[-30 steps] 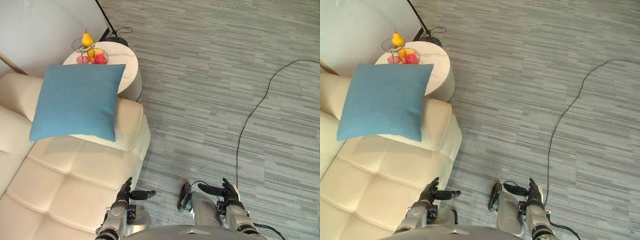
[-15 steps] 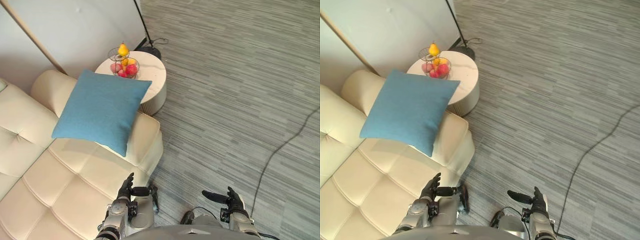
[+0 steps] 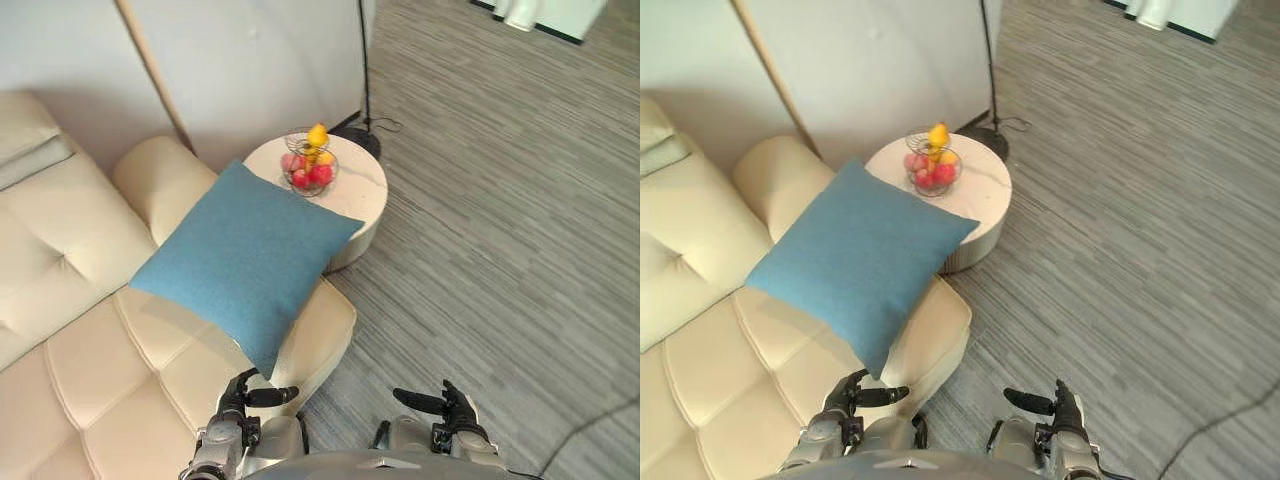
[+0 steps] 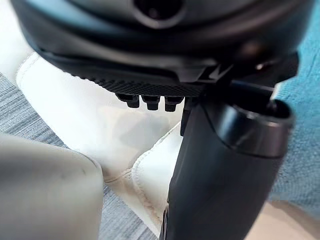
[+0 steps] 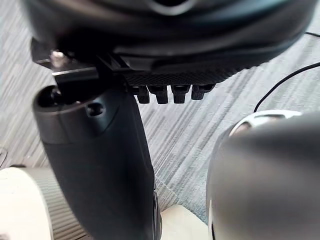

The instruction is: Pick up cushions and gather them together orderly.

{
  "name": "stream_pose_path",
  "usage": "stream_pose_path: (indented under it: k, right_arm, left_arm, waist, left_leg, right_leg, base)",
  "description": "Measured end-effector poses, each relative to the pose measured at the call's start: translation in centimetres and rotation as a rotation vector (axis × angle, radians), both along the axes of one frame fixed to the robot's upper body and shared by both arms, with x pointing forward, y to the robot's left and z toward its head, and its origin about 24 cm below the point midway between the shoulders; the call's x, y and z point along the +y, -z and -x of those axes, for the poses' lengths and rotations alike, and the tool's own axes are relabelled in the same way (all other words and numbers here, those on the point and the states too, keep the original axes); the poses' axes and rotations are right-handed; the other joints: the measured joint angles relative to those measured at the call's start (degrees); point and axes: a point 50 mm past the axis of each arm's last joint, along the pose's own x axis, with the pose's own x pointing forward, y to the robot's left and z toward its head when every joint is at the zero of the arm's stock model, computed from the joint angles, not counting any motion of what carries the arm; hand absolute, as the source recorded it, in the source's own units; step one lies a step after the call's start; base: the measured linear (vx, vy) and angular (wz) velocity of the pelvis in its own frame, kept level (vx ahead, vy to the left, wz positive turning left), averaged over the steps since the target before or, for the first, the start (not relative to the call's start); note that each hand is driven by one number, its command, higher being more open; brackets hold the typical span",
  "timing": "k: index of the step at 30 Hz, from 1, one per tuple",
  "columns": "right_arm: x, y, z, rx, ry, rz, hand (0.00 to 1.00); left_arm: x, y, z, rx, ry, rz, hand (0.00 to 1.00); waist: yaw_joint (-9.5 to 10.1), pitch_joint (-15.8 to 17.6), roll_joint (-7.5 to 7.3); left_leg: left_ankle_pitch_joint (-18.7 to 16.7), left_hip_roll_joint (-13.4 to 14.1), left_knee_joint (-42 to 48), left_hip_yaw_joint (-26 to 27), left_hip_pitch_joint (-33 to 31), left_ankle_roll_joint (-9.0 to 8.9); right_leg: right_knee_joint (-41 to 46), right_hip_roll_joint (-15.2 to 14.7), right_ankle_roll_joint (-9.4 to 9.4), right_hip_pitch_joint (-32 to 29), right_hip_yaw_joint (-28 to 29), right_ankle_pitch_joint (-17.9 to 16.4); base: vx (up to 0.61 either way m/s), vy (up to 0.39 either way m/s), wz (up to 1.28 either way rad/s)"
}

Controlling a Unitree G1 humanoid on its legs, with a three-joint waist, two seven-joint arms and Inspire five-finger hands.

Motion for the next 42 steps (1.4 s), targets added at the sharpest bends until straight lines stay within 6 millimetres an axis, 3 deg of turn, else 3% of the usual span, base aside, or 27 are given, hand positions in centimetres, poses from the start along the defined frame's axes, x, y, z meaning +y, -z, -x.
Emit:
stream_pose_path:
  k: [2,3,4,5,6,7,10,12,14,16,19,22,29,31,33,35,36,38,42]
  right_arm:
    - [-0.1,-0.1,-0.2,-0.017,-0.001,0.004,1.0]
    - [-0.2,-0.2,-0.3,-0.027,0.002,0.007,1.0]
    - [-0.2,-0.3,-0.3,-0.034,0.008,0.006,1.0]
    - [-0.3,-0.4,-0.2,-0.043,0.012,0.009,1.0]
    - [-0.3,-0.3,0.0,-0.04,0.014,0.009,1.0]
    - [-0.4,-0.1,0.6,-0.024,0.03,0.001,1.0]
    - [-1.0,-0.5,0.4,-0.053,0.062,0.014,1.0]
    - [-0.7,-0.4,0.4,-0.056,0.072,0.002,1.0]
    - [-0.5,-0.5,0.4,-0.063,0.075,-0.005,1.0]
    - [-0.4,-0.6,0.2,-0.076,0.083,-0.008,1.0]
    - [-0.3,-0.6,0.2,-0.082,0.085,-0.012,1.0]
    - [0.9,0.0,1.3,-0.039,0.092,-0.048,1.0]
    - [0.6,0.2,1.7,-0.018,0.092,-0.044,1.0]
    - [-0.5,-0.3,0.9,-0.043,0.068,-0.004,1.0]
    - [-2.8,-1.6,-0.6,-0.103,0.038,0.076,1.0]
    - [-6.7,-4.8,-3.0,-0.228,-0.007,0.225,1.0]
    - [-7.4,-5.5,-3.5,-0.254,-0.012,0.254,1.0]
    - [-10.7,-9.1,-5.3,-0.373,-0.016,0.386,1.0]
    - [-13.4,-13.3,-7.5,-0.495,-0.058,0.531,1.0]
  left_arm:
    - [-0.1,0.1,0.3,0.007,-0.018,0.007,1.0]
    - [-0.3,0.2,0.3,0.007,-0.022,0.009,1.0]
    - [-0.5,0.2,0.3,0.006,-0.024,0.011,1.0]
    - [-0.7,0.2,0.3,0.007,-0.027,0.016,1.0]
    - [-0.7,0.2,0.4,0.008,-0.027,0.016,1.0]
    - [-0.6,0.2,0.4,0.006,-0.031,0.013,1.0]
    - [-1.3,0.5,0.9,0.013,-0.069,0.047,1.0]
    - [-1.5,0.3,0.5,0.0,-0.066,0.053,1.0]
    - [-1.5,0.3,0.5,-0.004,-0.065,0.053,1.0]
    - [-1.5,0.3,0.4,-0.007,-0.064,0.053,1.0]
    - [-1.3,0.3,0.6,0.002,-0.059,0.048,1.0]
    - [-0.7,0.6,1.2,0.029,-0.038,0.022,1.0]
    - [-0.2,0.8,1.7,0.06,0.009,0.001,1.0]
    - [0.0,0.7,1.7,0.062,0.031,-0.011,1.0]
    - [0.5,0.6,1.6,0.058,0.036,-0.025,1.0]
    - [1.7,0.1,1.8,0.034,0.032,-0.057,1.0]
    - [2.0,-0.1,1.8,0.025,0.03,-0.063,1.0]
    - [3.1,-0.9,1.3,-0.031,-0.011,-0.085,1.0]
    - [4.8,-2.7,0.1,-0.136,-0.035,-0.128,1.0]
  waist:
    - [0.0,-0.2,0.35]
    - [-0.05,-0.1,1.03]
    - [-0.09,0.0,1.2]
    - [-0.3,-0.2,0.91]
    - [-0.3,-0.3,0.59]
    - [-0.13,-0.7,0.63]
    - [-0.19,-2.1,2.64]
    - [-0.05,-2.2,2.66]
    - [0.05,-2.2,2.5]
    - [0.28,-2.2,2.31]
    - [0.42,-2.5,1.79]
    - [0.4,-3.7,0.79]
    - [-0.18,-4.9,-0.13]
    - [-0.2,-5.5,0.04]
    - [-0.34,-5.6,0.16]
    - [-0.52,-5.6,0.17]
    - [-0.52,-5.6,0.16]
    - [-0.6,-5.5,0.05]
    - [-0.85,-6.0,-0.63]
  left_leg:
    - [0.3,0.5,-1.4,-3.8,1.7,-0.49]
    - [0.4,1.2,-1.9,-6.4,2.2,-1.18]
    - [0.4,1.4,-2.0,-7.6,2.2,-1.49]
    - [0.4,1.2,-1.9,-11.0,2.1,-3.49]
    - [0.4,1.0,-1.8,-11.9,2.0,-3.92]
    - [-0.4,0.7,-1.7,-15.3,1.9,-6.1]
    - [1.9,3.6,-3.6,-17.8,0.9,-9.24]
    - [4.8,5.4,-5.8,-16.7,0.3,-10.5]
    - [5.8,6.4,-6.2,-13.8,0.1,-10.41]
    - [6.3,7.3,-6.4,-7.6,-0.1,-9.65]
    - [7.9,7.5,-7.7,0.1,-0.1,-7.43]
    - [10.1,5.5,-11.0,-0.6,-0.1,-7.26]
    - [14.7,2.5,-20.1,-1.3,4.5,-6.07]
    - [15.9,2.3,-22.5,-1.5,5.3,-5.96]
    - [16.7,2.1,-24.0,-2.1,5.6,-5.87]
    - [17.4,2.0,-25.5,-2.2,6.3,-5.86]
    - [17.5,2.0,-25.7,-2.2,6.4,-5.85]
    - [17.9,1.9,-26.3,-2.3,7.0,-5.74]
    - [17.9,1.9,-26.4,-2.6,7.4,-5.7]
  right_leg:
    - [-8.6,3.8,-0.35,-2.7,5.0,-1.4]
    - [-13.6,7.0,-0.52,-4.6,10.8,-1.5]
    - [-15.5,8.3,-0.46,-5.3,13.5,-1.4]
    - [-21.8,10.6,0.63,-5.9,21.3,-0.2]
    - [-23.9,10.7,1.0,-5.7,23.2,0.9]
    - [-24.9,10.6,-1.36,-4.5,22.2,4.4]
    - [-26.0,11.4,-3.56,-2.5,14.3,3.1]
    - [-27.6,11.4,-3.92,0.3,8.1,2.9]
    - [-28.7,11.4,-3.94,1.9,5.4,2.9]
    - [-29.9,10.9,-4.09,3.3,3.2,3.0]
    - [-31.9,9.3,-4.6,4.1,1.5,3.7]
    - [-35.5,8.6,-3.18,4.9,1.1,5.6]
    - [-41.1,7.6,-2.4,8.3,0.8,8.8]
    - [-41.6,7.6,-2.22,8.3,0.5,9.0]
    - [-41.8,7.6,-2.19,8.3,0.0,9.2]
    - [-41.8,7.6,-2.19,8.3,0.0,9.2]
    - [-41.8,7.6,-2.21,8.3,0.0,9.3]
    - [-41.9,7.6,-2.29,8.7,0.2,9.4]
    - [-42.4,7.6,-2.34,9.4,0.2,9.5]
  base:
    - [0.28,-0.191,1.02]
    - [0.24,-0.23,0.9]
    - [0.22,-0.309,1.3]
    - [0.13,-0.209,1.1]
    - [0.2,-0.423,1.56]
    - [0.18,-0.438,1.28]
    - [0.15,-0.442,1.26]
    - [0.05,-0.28,1.42]
    - [-0.01,-0.145,0.96]
    - [-0.05,-0.025,0.63]
    - [-0.06,0.088,0.33]
    - [-0.01,0.125,0.18]
    - [0.02,0.094,0.11]
    - [0.01,0.014,0.08]
    - [0.01,0.002,0.11]
    - [0.0,0.001,0.03]
    - [0.0,0.0,0.0]
    - [0.0,0.007,0.03]
    - [0.0,0.0,0.0]
